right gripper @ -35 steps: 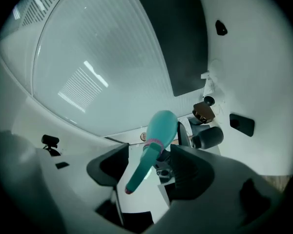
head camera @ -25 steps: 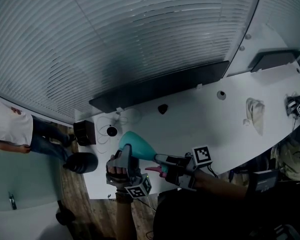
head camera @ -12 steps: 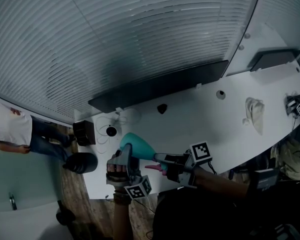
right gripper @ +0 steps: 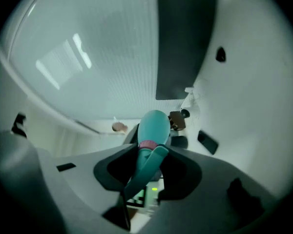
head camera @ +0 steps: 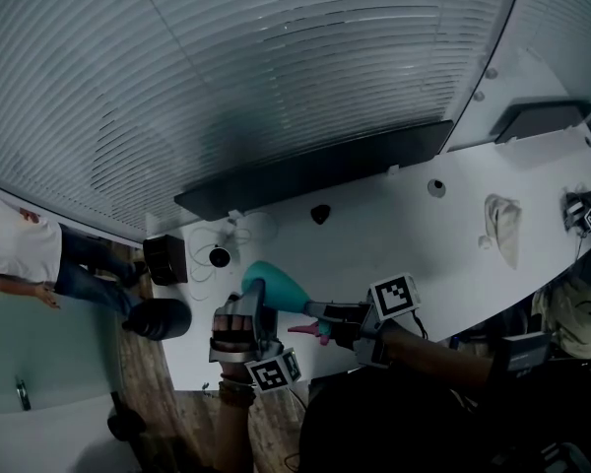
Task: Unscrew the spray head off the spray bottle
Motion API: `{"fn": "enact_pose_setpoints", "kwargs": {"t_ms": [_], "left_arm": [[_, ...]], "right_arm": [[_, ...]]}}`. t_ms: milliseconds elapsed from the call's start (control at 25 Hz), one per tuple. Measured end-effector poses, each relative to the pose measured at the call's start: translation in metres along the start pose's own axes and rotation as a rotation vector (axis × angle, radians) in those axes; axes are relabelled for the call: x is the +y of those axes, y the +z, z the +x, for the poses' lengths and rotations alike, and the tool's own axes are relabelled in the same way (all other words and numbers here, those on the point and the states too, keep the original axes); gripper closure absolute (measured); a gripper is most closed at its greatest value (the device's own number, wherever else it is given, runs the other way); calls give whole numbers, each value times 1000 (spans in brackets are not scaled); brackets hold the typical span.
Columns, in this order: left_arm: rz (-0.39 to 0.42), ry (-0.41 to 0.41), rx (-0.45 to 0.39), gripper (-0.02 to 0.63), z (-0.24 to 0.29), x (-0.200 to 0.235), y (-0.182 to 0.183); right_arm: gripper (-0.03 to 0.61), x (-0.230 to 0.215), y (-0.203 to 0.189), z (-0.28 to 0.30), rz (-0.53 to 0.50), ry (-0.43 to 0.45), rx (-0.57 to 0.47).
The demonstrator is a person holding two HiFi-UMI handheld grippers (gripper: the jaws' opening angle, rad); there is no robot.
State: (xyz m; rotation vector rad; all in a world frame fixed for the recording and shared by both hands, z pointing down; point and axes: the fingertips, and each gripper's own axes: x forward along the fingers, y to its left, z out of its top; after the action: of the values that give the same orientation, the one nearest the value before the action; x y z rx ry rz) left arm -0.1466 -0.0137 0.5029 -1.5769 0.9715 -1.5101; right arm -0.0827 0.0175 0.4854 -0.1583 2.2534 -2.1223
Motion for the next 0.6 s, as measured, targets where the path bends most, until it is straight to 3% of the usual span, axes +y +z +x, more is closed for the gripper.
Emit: {"fn": "enact_pose_setpoints", "kwargs": {"t_ms": [160, 320, 400, 480, 520, 600], "left_arm": [[-48, -195, -7, 281, -1, -26, 6], [-196, -475, -43, 281, -6, -60, 14], [-315, -624, -105, 281, -10, -81, 21], [-397, -794, -168, 281, -20, -111, 31], [-419, -884, -191, 281, -28, -126, 36], [-432, -1002, -223, 281, -40, -146, 44]], "right_arm": [[448, -11, -8, -6, -840, -361, 241], [449, -19, -22, -10, -1604, -551, 536], [449, -27, -34, -12, -1988, -566, 710], [449, -37, -51, -13, -2255, -499, 867], [449, -40, -60, -15, -2331, -452, 919], [449, -46, -76, -18, -2389, -379, 969]]}}
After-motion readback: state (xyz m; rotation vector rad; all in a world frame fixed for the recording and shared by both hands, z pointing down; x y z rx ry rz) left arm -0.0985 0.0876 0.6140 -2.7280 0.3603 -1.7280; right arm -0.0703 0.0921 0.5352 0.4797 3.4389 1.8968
